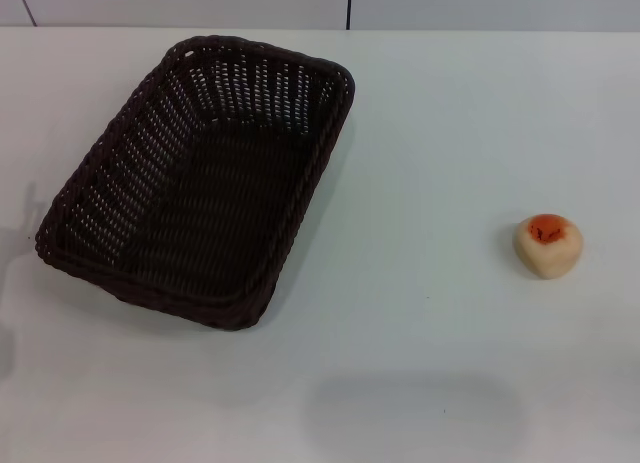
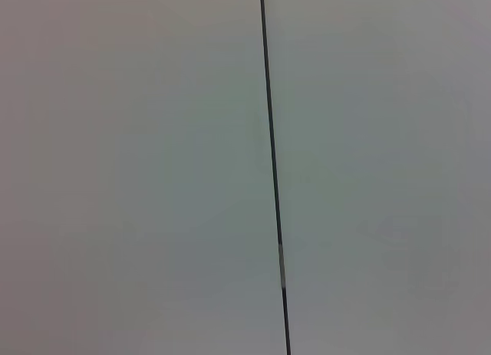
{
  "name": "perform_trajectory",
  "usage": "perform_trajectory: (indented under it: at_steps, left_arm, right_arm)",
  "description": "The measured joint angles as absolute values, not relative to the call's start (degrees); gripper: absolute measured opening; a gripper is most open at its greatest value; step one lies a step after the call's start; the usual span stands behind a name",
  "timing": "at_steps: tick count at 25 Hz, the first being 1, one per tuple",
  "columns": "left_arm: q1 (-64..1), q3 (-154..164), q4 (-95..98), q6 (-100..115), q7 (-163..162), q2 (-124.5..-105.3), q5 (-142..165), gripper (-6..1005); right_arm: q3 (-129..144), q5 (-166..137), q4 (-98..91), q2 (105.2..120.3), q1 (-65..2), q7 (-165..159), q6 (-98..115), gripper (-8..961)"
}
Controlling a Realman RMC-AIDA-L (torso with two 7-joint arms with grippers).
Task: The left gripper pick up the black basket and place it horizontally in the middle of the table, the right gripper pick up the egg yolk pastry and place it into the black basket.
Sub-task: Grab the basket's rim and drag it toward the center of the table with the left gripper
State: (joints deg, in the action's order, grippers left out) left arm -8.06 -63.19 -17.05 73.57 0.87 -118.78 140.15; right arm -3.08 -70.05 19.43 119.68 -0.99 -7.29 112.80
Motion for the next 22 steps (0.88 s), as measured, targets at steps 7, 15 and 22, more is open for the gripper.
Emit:
perform_trajectory:
  at_steps: [7, 15, 22]
  left_arm:
    - [-8.16, -63.38, -17.05, 73.72, 0.52, -118.74, 140.09, 797]
    - [-9.12, -61.40, -16.90, 73.68, 0.81, -118.52, 140.66, 792]
    - [-11.74, -61.34, -18.39, 73.47, 2.69, -118.04, 140.70, 787]
  right_arm:
    - [-3.07, -70.05, 19.51, 119.71, -1.15, -7.29, 113.01, 796]
    - [-3.07, -70.04, 19.51, 119.71, -1.23, -7.30, 113.00, 796]
    - [-3.07, -70.04, 19.52, 119.66, -1.04, -7.30, 112.83, 795]
